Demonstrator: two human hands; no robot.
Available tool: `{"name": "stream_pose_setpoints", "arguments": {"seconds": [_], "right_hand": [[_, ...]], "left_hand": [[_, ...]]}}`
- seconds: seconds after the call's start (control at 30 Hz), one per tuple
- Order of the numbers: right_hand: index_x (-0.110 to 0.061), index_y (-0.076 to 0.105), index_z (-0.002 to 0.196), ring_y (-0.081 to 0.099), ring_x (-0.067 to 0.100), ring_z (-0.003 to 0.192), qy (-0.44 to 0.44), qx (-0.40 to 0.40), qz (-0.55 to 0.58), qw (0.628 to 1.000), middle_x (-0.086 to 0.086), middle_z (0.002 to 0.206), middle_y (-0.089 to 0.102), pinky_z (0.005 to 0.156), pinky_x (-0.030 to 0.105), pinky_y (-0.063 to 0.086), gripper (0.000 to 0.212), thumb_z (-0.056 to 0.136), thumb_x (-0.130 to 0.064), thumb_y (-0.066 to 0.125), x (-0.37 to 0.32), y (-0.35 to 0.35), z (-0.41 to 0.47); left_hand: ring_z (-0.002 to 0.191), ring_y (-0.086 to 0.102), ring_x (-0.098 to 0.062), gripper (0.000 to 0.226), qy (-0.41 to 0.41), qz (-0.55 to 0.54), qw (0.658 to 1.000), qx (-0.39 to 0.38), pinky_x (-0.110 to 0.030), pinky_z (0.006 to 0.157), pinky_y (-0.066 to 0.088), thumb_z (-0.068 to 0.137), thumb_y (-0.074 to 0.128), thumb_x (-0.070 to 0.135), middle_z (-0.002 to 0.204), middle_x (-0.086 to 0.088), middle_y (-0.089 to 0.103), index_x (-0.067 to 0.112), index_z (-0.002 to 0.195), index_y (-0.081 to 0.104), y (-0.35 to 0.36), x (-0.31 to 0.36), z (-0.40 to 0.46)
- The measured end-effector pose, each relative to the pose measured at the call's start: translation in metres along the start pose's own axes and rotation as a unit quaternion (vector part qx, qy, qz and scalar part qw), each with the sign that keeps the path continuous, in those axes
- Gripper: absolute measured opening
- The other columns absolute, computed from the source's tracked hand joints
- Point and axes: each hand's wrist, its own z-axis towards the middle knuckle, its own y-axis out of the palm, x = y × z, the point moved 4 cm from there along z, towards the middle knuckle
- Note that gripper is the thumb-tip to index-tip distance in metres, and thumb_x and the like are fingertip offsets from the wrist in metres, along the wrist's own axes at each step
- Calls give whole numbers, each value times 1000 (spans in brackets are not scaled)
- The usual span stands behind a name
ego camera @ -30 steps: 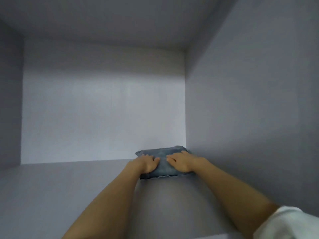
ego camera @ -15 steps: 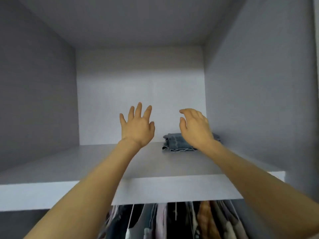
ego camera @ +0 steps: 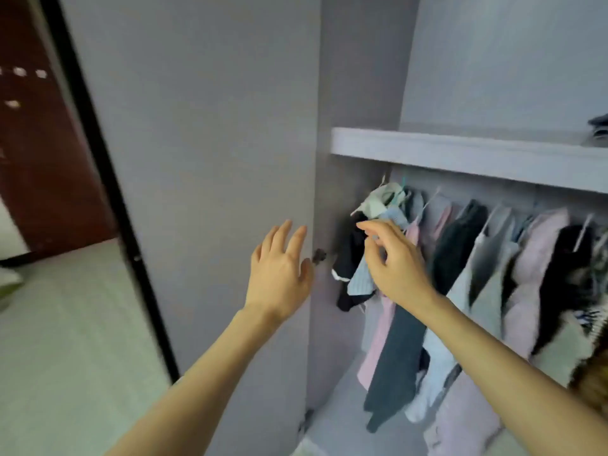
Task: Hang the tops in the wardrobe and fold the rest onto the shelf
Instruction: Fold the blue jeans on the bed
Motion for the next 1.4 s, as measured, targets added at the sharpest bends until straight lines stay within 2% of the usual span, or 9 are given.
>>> {"name": "stream_pose_setpoints", "arguments": {"seconds": [0.1, 0.23, 0.4, 0.6, 0.77, 0.97, 1.17, 1.27, 1.4], "right_hand": [[-1, 62, 113, 61, 27, 101, 0, -109, 69, 992, 10, 111, 62, 88, 37, 49, 25, 90, 1, 52, -43, 85, -60], [-7, 63, 114, 62, 22, 99, -29, -289, 147, 946, 4, 110, 64, 86, 33, 49, 25, 90, -3, 55, -122, 195, -154], [-7, 58, 121, 58, 18, 111, -69, -505, 223, 831, 6, 120, 60, 97, 34, 44, 28, 94, -8, 49, -241, 305, -244], [-8, 57, 122, 57, 22, 113, -155, -615, 239, 735, 7, 123, 60, 96, 32, 43, 28, 97, -13, 45, -358, 401, -285], [-9, 59, 119, 58, 25, 111, -203, -675, 258, 661, 8, 122, 63, 95, 33, 43, 27, 96, -13, 45, -460, 498, -298], [-10, 61, 117, 61, 27, 106, -267, -726, 271, 573, 12, 113, 67, 91, 32, 44, 26, 96, -13, 46, -579, 654, -288], [-11, 63, 111, 61, 28, 100, -315, -741, 246, 541, 13, 104, 69, 85, 32, 46, 24, 95, -14, 45, -671, 771, -230], [-9, 64, 110, 61, 30, 101, -325, -744, 255, 525, 15, 105, 68, 88, 34, 46, 24, 95, -13, 45, -708, 790, -218], [-9, 63, 111, 60, 30, 104, -359, -753, 267, 483, 16, 109, 67, 90, 34, 46, 25, 96, -15, 44, -752, 796, -216]], "left_hand": [[142, 22, -21, 55, -92, 1, 995, -32, -35, 113, 21, 96, 45, 26, 155, -4, 24, 19, 147, 29, -4, -62, -107], [138, 31, -19, 51, -263, 17, 964, -43, -30, 109, 24, 95, 48, 22, 150, -2, 34, 17, 144, 36, -28, -141, -250], [136, 33, -23, 51, -515, 68, 855, -1, -33, 108, 28, 97, 45, 25, 150, -4, 34, 16, 145, 34, -89, -224, -413], [130, 41, -26, 46, -671, 79, 729, 112, -37, 106, 34, 93, 51, 17, 141, -10, 45, 10, 138, 45, -147, -272, -521], [123, 46, -24, 39, -729, 107, 645, 201, -31, 99, 36, 93, 52, 15, 135, -9, 50, 9, 132, 51, -186, -329, -567], [126, 46, -23, 40, -792, 129, 526, 282, -26, 102, 30, 94, 51, 16, 133, -11, 53, 8, 133, 51, -227, -470, -581], [125, 47, -22, 39, -800, 112, 497, 318, -27, 102, 31, 95, 49, 19, 133, -10, 53, 9, 133, 51, -286, -608, -519], [121, 50, -22, 37, -797, 130, 492, 326, -30, 102, 35, 95, 49, 17, 131, -9, 55, 9, 131, 53, -319, -625, -517], [120, 51, -23, 36, -807, 165, 461, 329, -32, 102, 37, 95, 50, 14, 130, -10, 56, 7, 129, 54, -355, -633, -531]]}}
